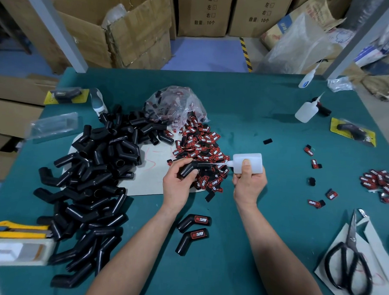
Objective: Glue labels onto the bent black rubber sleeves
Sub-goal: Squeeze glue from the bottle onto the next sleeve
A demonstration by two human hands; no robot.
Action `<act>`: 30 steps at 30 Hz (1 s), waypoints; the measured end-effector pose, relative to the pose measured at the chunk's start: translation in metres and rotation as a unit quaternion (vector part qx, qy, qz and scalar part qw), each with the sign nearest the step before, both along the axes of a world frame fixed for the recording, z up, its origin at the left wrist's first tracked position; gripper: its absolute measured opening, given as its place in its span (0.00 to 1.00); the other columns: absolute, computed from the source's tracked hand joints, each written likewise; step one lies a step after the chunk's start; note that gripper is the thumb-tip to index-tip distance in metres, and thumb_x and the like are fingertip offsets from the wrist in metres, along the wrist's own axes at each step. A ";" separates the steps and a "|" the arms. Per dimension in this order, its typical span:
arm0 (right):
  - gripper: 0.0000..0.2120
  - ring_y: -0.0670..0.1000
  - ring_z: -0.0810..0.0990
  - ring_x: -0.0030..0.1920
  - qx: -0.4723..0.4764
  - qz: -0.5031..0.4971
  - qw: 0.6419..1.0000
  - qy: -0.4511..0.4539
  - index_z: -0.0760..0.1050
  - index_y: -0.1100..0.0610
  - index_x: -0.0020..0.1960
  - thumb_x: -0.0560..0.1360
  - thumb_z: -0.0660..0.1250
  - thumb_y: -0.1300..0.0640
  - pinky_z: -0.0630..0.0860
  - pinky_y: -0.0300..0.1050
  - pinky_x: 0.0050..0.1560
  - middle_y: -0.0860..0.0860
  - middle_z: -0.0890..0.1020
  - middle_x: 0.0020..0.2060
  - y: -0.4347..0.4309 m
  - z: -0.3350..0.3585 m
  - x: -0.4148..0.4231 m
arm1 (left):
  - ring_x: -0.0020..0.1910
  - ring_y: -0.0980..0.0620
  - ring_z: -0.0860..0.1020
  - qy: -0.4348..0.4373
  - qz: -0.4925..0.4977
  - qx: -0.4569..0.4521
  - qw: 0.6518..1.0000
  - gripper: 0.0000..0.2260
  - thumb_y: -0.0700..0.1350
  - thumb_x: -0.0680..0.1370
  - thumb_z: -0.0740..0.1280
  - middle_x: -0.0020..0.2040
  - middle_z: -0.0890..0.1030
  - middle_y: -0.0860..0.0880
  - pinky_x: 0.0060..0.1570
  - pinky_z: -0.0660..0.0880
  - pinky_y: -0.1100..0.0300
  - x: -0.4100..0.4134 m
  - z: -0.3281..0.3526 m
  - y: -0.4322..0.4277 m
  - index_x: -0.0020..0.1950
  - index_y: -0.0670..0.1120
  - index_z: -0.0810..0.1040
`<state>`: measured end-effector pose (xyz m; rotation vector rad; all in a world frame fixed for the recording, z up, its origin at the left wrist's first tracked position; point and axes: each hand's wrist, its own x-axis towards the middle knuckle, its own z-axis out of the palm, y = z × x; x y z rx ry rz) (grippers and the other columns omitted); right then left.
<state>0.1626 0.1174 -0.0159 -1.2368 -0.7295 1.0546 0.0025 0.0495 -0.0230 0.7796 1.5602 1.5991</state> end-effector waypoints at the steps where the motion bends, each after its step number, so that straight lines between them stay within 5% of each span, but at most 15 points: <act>1: 0.17 0.47 0.69 0.21 -0.001 -0.001 1.000 0.001 0.71 0.56 0.42 0.70 0.70 0.43 0.66 0.37 0.21 0.53 0.74 0.28 0.000 0.000 0.000 | 0.57 0.55 0.83 0.002 -0.001 0.000 1.000 0.18 0.33 0.76 0.75 0.57 0.84 0.56 0.59 0.77 0.65 0.000 0.000 0.000 0.56 0.56 0.84; 14: 0.17 0.48 0.68 0.21 -0.006 0.000 1.000 0.001 0.70 0.56 0.42 0.69 0.70 0.43 0.65 0.38 0.20 0.50 0.74 0.27 0.001 -0.002 -0.002 | 0.61 0.54 0.81 0.039 0.000 0.000 0.999 0.14 0.31 0.76 0.74 0.59 0.83 0.51 0.63 0.75 0.62 0.000 -0.001 0.001 0.59 0.44 0.84; 30: 0.16 0.48 0.69 0.21 -0.003 0.002 1.000 -0.004 0.71 0.55 0.42 0.69 0.70 0.44 0.65 0.37 0.20 0.48 0.75 0.26 0.001 -0.001 -0.001 | 0.61 0.55 0.81 0.038 -0.002 0.000 0.999 0.14 0.32 0.76 0.74 0.58 0.84 0.55 0.64 0.75 0.62 -0.001 -0.005 0.002 0.58 0.46 0.84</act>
